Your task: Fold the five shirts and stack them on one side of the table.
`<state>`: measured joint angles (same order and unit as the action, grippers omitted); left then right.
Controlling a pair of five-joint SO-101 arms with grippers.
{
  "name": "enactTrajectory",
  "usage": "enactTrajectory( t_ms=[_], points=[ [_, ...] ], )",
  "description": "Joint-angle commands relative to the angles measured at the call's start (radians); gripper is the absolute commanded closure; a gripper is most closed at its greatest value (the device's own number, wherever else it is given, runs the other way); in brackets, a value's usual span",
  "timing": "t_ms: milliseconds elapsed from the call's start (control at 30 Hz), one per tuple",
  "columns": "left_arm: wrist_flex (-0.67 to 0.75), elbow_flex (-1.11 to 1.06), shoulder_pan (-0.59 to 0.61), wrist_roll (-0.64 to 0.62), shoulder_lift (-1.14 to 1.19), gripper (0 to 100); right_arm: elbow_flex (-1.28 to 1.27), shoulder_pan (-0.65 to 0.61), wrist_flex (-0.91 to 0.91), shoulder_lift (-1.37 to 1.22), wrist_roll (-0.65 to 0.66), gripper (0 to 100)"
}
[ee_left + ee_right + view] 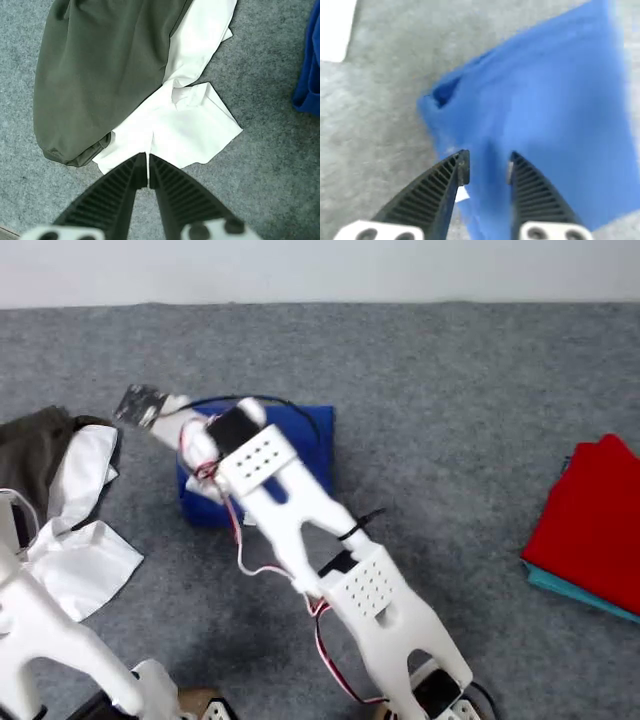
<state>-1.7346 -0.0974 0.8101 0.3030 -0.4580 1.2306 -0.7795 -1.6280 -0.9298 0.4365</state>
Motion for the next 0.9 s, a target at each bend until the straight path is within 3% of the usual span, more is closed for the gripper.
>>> enactTrajectory(
  t_ms=[0,133,367,533,867],
  points=[
    [-0.002,0.005,-0.006,-0.011,-0.034,98,0.057,0.051,0.024,0.074,0.011,98.3],
    [0.002,0.005,-0.008,-0.011,-0.032,98,0.038,0.035,0.042,0.041,0.011,98.7],
    [0.017,0.005,-0.008,-0.011,-0.032,98,0.037,-0.113,0.102,-0.140,0.009,99.0],
    [0.017,0.005,-0.008,-0.011,-0.032,98,0.051,-0.120,0.196,-0.225,0.009,99.0],
    [0.017,0.005,-0.008,-0.011,-0.032,98,0.399,0.004,-0.065,-0.151,0.005,99.0]
  ],
)
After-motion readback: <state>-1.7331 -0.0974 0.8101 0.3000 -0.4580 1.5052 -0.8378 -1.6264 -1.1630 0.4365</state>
